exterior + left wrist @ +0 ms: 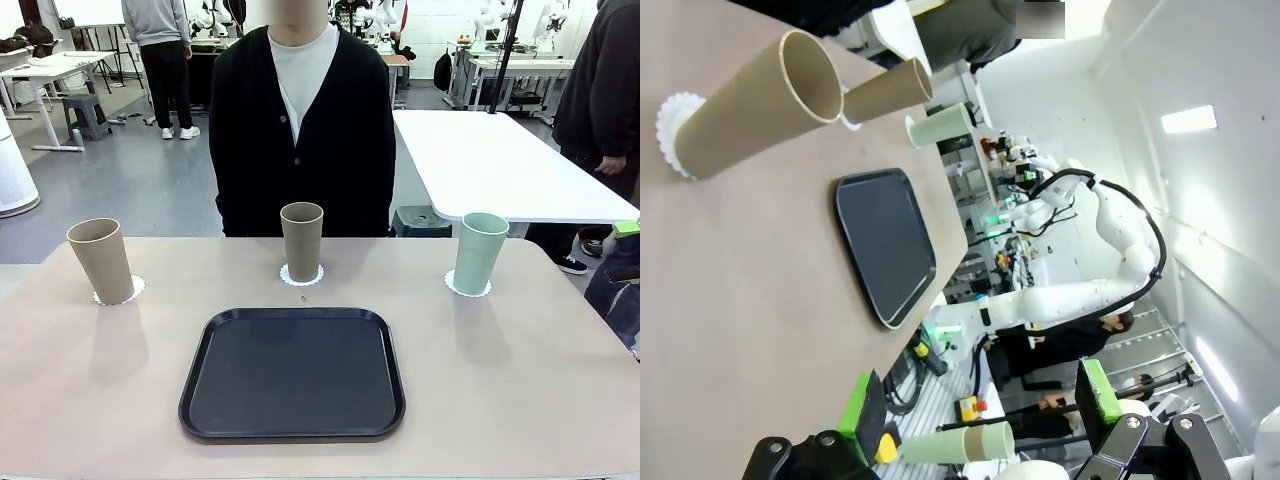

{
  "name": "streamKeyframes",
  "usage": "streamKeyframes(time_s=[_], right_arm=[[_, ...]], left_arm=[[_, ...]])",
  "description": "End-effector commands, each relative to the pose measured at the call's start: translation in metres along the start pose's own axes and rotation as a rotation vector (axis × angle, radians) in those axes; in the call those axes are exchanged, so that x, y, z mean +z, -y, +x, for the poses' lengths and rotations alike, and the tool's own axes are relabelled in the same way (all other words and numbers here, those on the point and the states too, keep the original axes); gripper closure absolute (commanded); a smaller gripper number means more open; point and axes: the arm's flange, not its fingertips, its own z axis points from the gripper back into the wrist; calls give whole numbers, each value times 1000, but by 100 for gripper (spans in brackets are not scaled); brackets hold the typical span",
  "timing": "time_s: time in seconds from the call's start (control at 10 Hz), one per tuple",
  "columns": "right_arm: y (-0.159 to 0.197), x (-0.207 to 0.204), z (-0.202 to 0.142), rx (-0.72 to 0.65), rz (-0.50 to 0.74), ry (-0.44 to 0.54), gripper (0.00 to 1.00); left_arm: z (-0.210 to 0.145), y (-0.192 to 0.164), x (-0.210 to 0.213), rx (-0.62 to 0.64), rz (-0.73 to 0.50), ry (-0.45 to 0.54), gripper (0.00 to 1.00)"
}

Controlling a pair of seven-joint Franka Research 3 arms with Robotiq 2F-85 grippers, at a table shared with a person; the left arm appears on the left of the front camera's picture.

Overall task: Place coasters on the table and set cups on them.
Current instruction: Take one Reusable plastic cup from the Flat Tray and place it on a coaster set by the human.

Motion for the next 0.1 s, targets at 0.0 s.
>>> streamKeyframes(time_s=[0.0], right_arm=[[-1, 0, -1, 3, -5, -7, 0]], left_arm=[[-2, 4, -2, -1, -1, 20, 0]])
